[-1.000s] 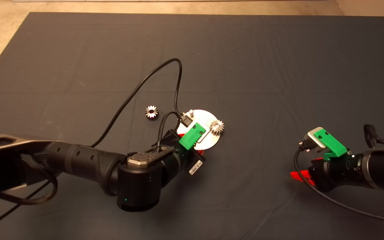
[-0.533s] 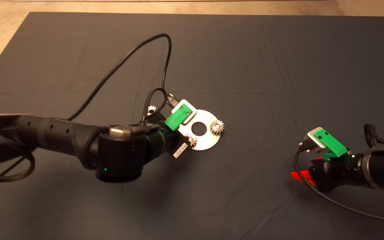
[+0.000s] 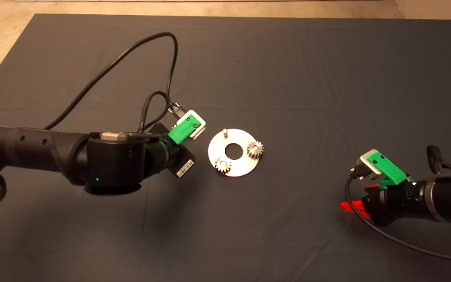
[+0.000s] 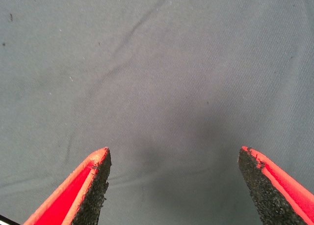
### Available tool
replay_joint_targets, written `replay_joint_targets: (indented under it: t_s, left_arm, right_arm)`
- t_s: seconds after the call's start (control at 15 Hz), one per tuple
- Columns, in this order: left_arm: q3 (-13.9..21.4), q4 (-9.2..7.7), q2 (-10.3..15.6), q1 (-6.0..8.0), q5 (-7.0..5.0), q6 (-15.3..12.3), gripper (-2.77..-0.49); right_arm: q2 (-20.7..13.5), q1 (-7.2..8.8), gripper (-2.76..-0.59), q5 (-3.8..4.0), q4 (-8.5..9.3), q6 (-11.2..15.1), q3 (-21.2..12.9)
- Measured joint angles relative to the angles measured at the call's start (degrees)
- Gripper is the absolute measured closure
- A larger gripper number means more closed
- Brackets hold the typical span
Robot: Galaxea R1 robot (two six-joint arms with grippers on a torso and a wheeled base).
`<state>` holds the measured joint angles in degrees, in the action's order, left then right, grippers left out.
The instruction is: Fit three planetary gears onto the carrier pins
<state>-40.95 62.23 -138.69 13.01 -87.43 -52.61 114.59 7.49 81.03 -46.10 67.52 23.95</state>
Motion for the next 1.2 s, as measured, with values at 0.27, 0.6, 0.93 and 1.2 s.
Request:
replay_joint_targets:
  t_s: [0.27, 0.6, 0.93, 1.2]
  left_arm:
    - [-5.3, -0.27, 2.2, 0.35, 1.33, 1.1, -1.78]
    - [-8.6, -0.36, 3.4, 0.35, 6.48, 1.0, -1.78]
    - [-8.8, -0.38, 3.3, 0.35, 11.33, -3.6, -1.78]
    - [-12.3, -0.39, 3.3, 0.35, 16.4, -4.2, -1.91]
  right_arm:
    - [0.0, 0.0, -1.92, 0.1, 0.0, 0.0, 0.0]
    - [0.1, 0.0, -1.92, 0.09, 0.0, 0.0, -0.2]
    - [0.2, -0.02, -1.92, 0.2, 0.0, 0.0, -0.2]
    - [0.3, -0.01, -1.92, 0.34, 0.0, 0.0, -0.2]
